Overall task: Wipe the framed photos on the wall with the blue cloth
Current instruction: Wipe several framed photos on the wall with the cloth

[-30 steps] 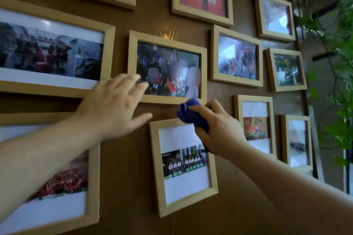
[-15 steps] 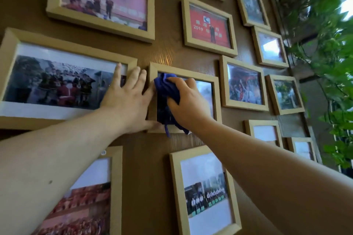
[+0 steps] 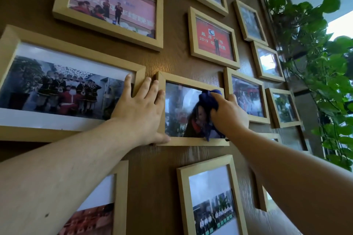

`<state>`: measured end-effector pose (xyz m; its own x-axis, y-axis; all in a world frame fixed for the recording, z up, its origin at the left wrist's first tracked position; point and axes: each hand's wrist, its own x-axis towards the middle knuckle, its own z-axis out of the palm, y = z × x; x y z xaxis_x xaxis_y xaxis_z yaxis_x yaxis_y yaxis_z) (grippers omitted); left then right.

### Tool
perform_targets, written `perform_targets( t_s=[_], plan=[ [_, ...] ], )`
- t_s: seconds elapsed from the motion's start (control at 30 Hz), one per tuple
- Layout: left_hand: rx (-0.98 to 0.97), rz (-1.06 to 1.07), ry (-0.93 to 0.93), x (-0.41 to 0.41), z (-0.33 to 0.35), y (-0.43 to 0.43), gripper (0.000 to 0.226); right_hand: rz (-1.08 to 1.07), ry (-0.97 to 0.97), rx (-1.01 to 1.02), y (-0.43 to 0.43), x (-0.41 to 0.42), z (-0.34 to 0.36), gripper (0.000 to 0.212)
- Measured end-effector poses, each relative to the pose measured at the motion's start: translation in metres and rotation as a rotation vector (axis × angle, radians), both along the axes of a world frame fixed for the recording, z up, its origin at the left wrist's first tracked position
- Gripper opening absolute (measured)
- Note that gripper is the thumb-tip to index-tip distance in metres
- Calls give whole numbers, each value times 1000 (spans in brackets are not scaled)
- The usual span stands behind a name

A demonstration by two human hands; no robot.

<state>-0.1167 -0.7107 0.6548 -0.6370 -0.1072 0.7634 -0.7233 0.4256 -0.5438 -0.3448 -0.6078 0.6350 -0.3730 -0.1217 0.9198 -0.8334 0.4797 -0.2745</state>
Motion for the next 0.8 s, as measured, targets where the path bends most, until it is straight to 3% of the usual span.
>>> perform_targets(
  t_s=[0.13, 0.27, 0.37, 0.6, 0.8],
  plan=[
    [9, -12, 10, -2, 0, 0, 121, 11, 50, 71, -6, 19, 0, 52],
    [26, -17, 13, -3, -2, 3, 118, 112, 352, 277, -17, 62, -11, 58],
    [41, -23, 23, -3, -2, 4, 120, 8, 518, 406, -10, 61, -21, 62],
    [58, 5, -7, -6, 0, 10, 122, -211, 318, 392, 25, 7, -40, 57],
    [84, -21, 14, -7, -1, 10, 116, 8, 510, 495, 0, 71, -35, 55]
  ],
)
